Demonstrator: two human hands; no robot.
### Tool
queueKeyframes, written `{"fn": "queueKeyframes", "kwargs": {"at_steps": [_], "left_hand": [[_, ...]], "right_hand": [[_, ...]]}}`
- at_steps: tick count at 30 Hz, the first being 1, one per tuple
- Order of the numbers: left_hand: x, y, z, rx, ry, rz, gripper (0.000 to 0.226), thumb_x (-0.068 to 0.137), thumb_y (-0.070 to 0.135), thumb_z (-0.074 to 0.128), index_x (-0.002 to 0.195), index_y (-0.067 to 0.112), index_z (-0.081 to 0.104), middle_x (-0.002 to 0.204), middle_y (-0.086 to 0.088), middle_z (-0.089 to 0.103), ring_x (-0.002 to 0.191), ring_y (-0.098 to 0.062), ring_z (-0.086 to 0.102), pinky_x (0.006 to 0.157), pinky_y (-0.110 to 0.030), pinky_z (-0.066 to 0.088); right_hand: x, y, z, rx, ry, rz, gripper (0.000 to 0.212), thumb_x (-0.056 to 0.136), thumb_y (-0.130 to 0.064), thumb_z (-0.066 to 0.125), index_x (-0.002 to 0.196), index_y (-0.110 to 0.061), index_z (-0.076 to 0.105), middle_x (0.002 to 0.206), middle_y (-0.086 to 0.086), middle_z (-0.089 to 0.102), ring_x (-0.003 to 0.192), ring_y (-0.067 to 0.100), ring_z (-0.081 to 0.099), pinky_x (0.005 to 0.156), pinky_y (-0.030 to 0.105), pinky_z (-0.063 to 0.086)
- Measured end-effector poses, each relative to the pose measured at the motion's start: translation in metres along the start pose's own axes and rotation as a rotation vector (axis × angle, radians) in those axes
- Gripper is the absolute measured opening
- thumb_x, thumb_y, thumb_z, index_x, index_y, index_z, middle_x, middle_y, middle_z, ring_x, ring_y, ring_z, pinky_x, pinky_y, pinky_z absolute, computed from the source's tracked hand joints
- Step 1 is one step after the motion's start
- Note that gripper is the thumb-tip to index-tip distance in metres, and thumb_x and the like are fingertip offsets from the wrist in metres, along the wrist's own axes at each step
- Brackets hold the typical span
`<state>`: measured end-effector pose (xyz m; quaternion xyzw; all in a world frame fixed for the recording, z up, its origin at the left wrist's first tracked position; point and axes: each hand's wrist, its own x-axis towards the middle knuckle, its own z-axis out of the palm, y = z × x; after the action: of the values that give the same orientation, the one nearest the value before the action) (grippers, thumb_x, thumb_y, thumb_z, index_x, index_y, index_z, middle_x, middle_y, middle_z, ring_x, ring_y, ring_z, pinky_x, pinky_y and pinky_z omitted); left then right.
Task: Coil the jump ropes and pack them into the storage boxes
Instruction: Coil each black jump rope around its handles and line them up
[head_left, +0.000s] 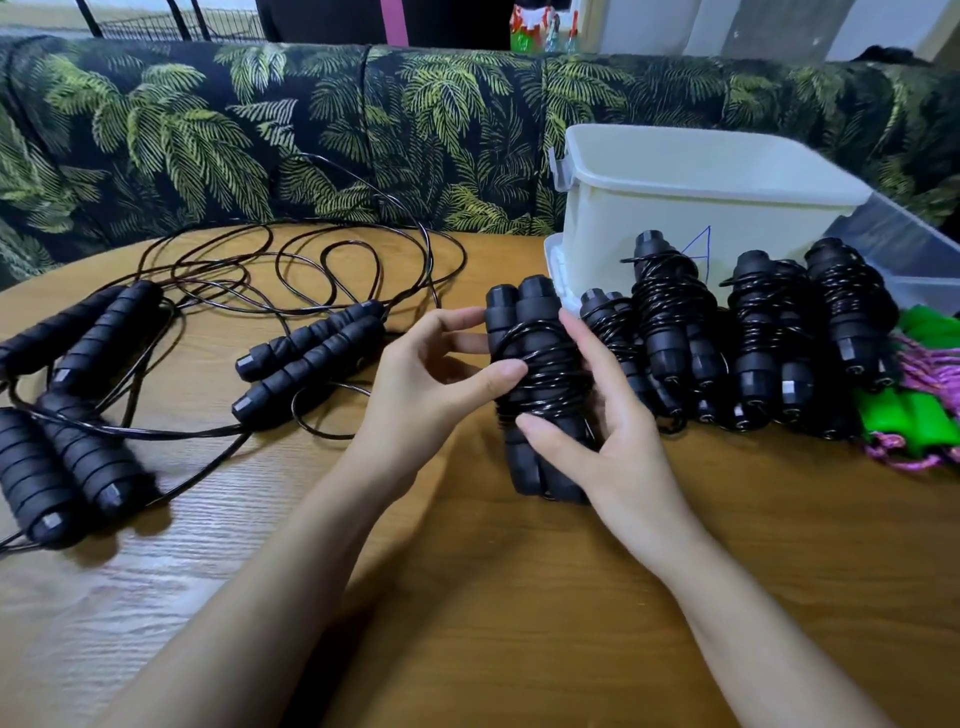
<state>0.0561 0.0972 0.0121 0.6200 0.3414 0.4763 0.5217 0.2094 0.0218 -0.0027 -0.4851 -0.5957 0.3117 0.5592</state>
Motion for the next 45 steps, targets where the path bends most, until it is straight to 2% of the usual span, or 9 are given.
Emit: {"fn": "queueKeyframes", "kwargs": {"at_steps": [7, 13, 18, 23, 27, 32, 36, 40, 45], "left_hand": [[0.002, 0.001, -0.003, -0.069, 0.0, -0.008, 0.049, 0.071, 0.023, 0.077, 0.117, 0.014, 0.063, 0.089, 0.001, 0.075, 0.085, -0.012, 0.069, 0.078, -0.023, 0.054], [0.002, 0.001, -0.003, -0.058, 0.075, -0.016, 0.054, 0.065, 0.028, 0.081, 0.115, 0.017, 0.064, 0.084, 0.006, 0.073, 0.078, -0.011, 0.065, 0.076, -0.024, 0.055], [0.003, -0.004, -0.004, -0.015, 0.126, -0.013, 0.055, 0.06, 0.034, 0.09, 0.107, 0.024, 0.064, 0.088, 0.0, 0.072, 0.075, -0.015, 0.06, 0.073, -0.029, 0.052], [0.002, -0.004, -0.005, 0.019, 0.117, 0.009, 0.057, 0.059, 0.036, 0.094, 0.107, 0.024, 0.065, 0.087, 0.006, 0.072, 0.068, -0.008, 0.057, 0.066, -0.02, 0.049], [0.003, -0.002, -0.007, 0.026, 0.049, 0.023, 0.056, 0.064, 0.027, 0.084, 0.117, 0.02, 0.067, 0.094, 0.004, 0.074, 0.069, -0.004, 0.058, 0.07, -0.02, 0.05], [0.004, -0.006, -0.008, 0.037, 0.011, 0.054, 0.051, 0.07, 0.022, 0.086, 0.117, 0.031, 0.068, 0.103, 0.001, 0.074, 0.074, -0.01, 0.056, 0.079, -0.027, 0.055], [0.003, -0.006, -0.005, 0.032, -0.015, 0.063, 0.052, 0.07, 0.019, 0.084, 0.119, 0.03, 0.068, 0.102, 0.005, 0.075, 0.073, -0.011, 0.057, 0.079, -0.026, 0.054], [0.0, -0.006, 0.0, 0.02, -0.071, 0.085, 0.056, 0.069, 0.015, 0.085, 0.121, 0.027, 0.066, 0.104, 0.006, 0.074, 0.072, -0.007, 0.062, 0.08, -0.025, 0.054], [-0.001, -0.01, 0.003, -0.004, -0.111, 0.148, 0.056, 0.071, 0.014, 0.084, 0.123, 0.024, 0.064, 0.103, 0.001, 0.074, 0.083, -0.009, 0.069, 0.09, -0.025, 0.051]], "right_hand": [[0.002, 0.003, -0.004, 0.199, -0.04, 0.078, 0.07, 0.087, -0.02, 0.07, 0.144, -0.041, 0.036, 0.145, -0.019, 0.05, 0.134, 0.001, 0.046, 0.108, 0.022, 0.04], [-0.002, 0.004, 0.002, -0.082, 0.071, 0.029, 0.066, 0.091, -0.034, 0.064, 0.15, -0.032, 0.033, 0.142, -0.024, 0.034, 0.131, -0.019, 0.03, 0.101, -0.001, 0.025], [-0.004, 0.009, 0.005, -0.257, 0.112, -0.061, 0.056, 0.093, -0.024, 0.056, 0.146, -0.034, 0.042, 0.145, -0.014, 0.043, 0.137, -0.003, 0.035, 0.11, 0.01, 0.025], [-0.003, 0.012, 0.004, -0.173, 0.119, -0.055, 0.063, 0.092, -0.015, 0.057, 0.147, -0.04, 0.036, 0.145, -0.027, 0.043, 0.139, -0.003, 0.036, 0.114, 0.026, 0.032], [-0.003, 0.013, 0.002, -0.083, 0.157, 0.033, 0.059, 0.096, -0.006, 0.059, 0.139, -0.041, 0.042, 0.135, -0.034, 0.048, 0.135, -0.007, 0.04, 0.113, 0.026, 0.035], [-0.006, 0.009, 0.004, -0.148, 0.116, 0.068, 0.049, 0.101, -0.013, 0.053, 0.139, -0.037, 0.035, 0.134, -0.036, 0.037, 0.129, -0.022, 0.033, 0.102, 0.003, 0.029], [-0.009, 0.009, 0.01, -0.249, 0.127, 0.132, 0.08, 0.08, -0.048, 0.07, 0.146, -0.036, 0.027, 0.144, -0.02, 0.043, 0.132, -0.011, 0.038, 0.1, 0.004, 0.03], [-0.01, 0.007, 0.012, -0.405, 0.198, 0.154, 0.107, 0.063, -0.045, 0.087, 0.148, -0.027, 0.024, 0.15, -0.009, 0.04, 0.135, 0.001, 0.037, 0.099, 0.003, 0.027], [-0.007, 0.011, 0.013, -0.456, 0.284, 0.136, 0.1, 0.062, -0.035, 0.091, 0.14, -0.023, 0.03, 0.138, -0.003, 0.053, 0.121, 0.008, 0.05, 0.085, 0.008, 0.038]]}}
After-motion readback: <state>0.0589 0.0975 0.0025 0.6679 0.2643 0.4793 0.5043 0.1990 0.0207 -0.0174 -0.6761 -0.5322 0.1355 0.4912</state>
